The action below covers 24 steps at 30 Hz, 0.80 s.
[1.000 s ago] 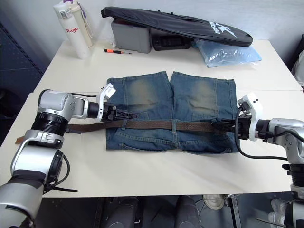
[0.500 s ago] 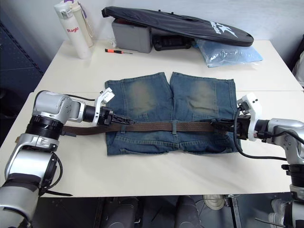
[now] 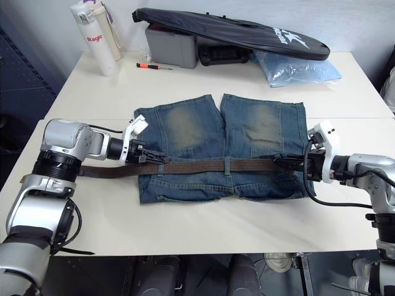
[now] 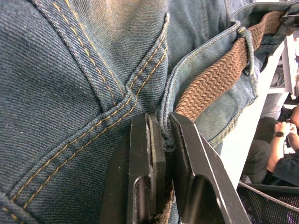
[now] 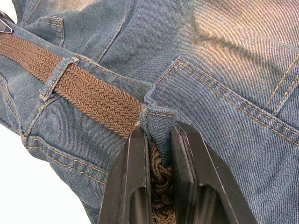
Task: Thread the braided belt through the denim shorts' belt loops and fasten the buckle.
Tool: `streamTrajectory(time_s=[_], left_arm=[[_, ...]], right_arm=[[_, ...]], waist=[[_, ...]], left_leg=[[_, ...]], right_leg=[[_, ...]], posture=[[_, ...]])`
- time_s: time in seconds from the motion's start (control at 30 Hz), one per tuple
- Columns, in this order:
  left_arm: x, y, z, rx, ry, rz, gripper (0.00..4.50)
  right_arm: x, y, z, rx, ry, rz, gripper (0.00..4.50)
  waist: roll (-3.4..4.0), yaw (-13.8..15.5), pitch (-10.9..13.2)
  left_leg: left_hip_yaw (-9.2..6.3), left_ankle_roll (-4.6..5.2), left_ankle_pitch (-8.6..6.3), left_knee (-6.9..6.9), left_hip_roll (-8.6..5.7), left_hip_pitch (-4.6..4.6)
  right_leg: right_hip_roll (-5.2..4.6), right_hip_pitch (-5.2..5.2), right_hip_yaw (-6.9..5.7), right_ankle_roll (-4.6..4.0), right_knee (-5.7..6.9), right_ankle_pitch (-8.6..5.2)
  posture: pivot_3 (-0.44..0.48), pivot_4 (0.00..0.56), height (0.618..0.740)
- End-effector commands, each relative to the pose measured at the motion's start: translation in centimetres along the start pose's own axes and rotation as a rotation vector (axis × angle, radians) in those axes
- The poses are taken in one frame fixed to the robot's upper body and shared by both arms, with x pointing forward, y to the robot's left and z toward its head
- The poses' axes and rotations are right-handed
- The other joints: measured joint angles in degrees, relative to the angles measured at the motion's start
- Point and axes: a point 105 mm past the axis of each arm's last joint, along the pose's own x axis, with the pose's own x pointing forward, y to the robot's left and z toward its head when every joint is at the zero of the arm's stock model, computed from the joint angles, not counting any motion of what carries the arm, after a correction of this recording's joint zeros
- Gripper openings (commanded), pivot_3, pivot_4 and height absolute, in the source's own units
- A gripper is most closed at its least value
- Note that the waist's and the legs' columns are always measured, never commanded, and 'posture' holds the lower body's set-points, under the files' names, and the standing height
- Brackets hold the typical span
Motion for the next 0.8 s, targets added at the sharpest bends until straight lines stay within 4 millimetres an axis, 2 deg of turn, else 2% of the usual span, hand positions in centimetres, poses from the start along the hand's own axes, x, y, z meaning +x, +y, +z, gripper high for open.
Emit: streamTrajectory(time_s=[0.03, 0.1, 0.3, 0.47, 0.53, 0.57, 0.7, 0.77, 0.8], left_arm=[[-1.1, -0.4, 1.7, 0.177, -0.086, 0.019, 0.00], [-1.4, -0.2, 2.1, 0.268, -0.111, 0.051, 0.00], [-0.7, 1.3, 0.2, 0.627, -0.007, 0.172, 0.00], [-0.5, 1.4, -0.5, 0.671, -0.003, 0.157, 0.00], [-0.7, 0.6, -0.3, 0.605, -0.038, 0.098, 1.00], [-0.8, 0.2, -0.1, 0.573, -0.057, 0.073, 1.34], [-1.3, 0.0, 0.9, 0.499, -0.105, 0.081, 3.05], [-1.3, 0.0, 1.0, 0.460, -0.111, 0.074, 3.76], [-1.4, 0.0, 1.0, 0.444, -0.113, 0.071, 3.93]], right_arm=[[-0.2, 0.4, 1.3, -0.052, -0.047, 0.017, 0.20], [-0.3, 0.6, 1.6, -0.062, -0.058, 0.022, 0.20], [-0.2, 0.7, 2.1, -0.073, -0.077, 0.027, 0.20], [0.0, 0.8, 2.0, -0.075, -0.076, 0.034, 0.20], [0.0, 0.8, 1.9, -0.075, -0.074, 0.034, 0.20], [0.0, 0.8, 1.9, -0.075, -0.073, 0.034, 0.20], [0.0, 0.8, 1.7, -0.073, -0.069, 0.036, 0.20], [0.1, 0.8, 1.8, -0.073, -0.069, 0.037, 0.20], [0.1, 0.8, 1.8, -0.072, -0.069, 0.037, 0.20]], waist=[[0.00, 0.01, 0.00], [0.00, 0.01, 0.00], [0.00, -0.01, 0.00], [0.00, 0.11, 0.00], [0.00, 0.07, 0.00], [0.00, 0.02, 0.00], [0.00, 0.02, 0.00], [0.00, 0.03, 0.00], [0.00, 0.03, 0.00]], left_leg=[[0.00, 0.00, 0.00, 0.00, 0.00, 0.00], [0.00, 0.00, 0.00, 0.00, 0.00, 0.00], [0.05, 0.00, 0.00, -0.05, 0.01, 0.03], [0.05, 0.01, -0.01, 0.01, 0.01, 0.00], [0.05, 0.02, -0.01, 0.02, 0.01, 0.00], [0.05, 0.02, -0.01, 0.01, 0.01, 0.00], [0.05, 0.03, -0.01, 0.01, 0.01, 0.00], [0.05, 0.03, -0.01, 0.02, 0.01, 0.00], [0.05, 0.03, -0.01, 0.02, 0.01, 0.00]], right_leg=[[0.00, 0.00, 0.00, 0.00, 0.00, 0.00], [0.00, 0.00, 0.00, 0.00, 0.00, 0.00], [0.00, -0.01, 0.03, -0.01, -0.03, 0.00], [0.01, -0.01, 0.03, 0.00, -0.04, 0.04], [0.01, -0.01, 0.03, 0.01, -0.03, 0.04], [0.02, -0.01, 0.03, 0.01, -0.03, 0.04], [0.02, -0.01, 0.03, 0.01, -0.03, 0.04], [0.01, -0.01, 0.03, 0.01, -0.03, 0.04], [0.02, -0.01, 0.04, 0.01, -0.03, 0.04]], posture=[[0.000, 0.150, 0.740], [0.000, 0.150, 0.740], [0.000, 0.150, 0.740], [0.000, 0.150, 0.740], [0.000, 0.150, 0.740], [0.000, 0.150, 0.740], [0.000, 0.150, 0.740], [0.000, 0.150, 0.740], [0.000, 0.150, 0.740]])
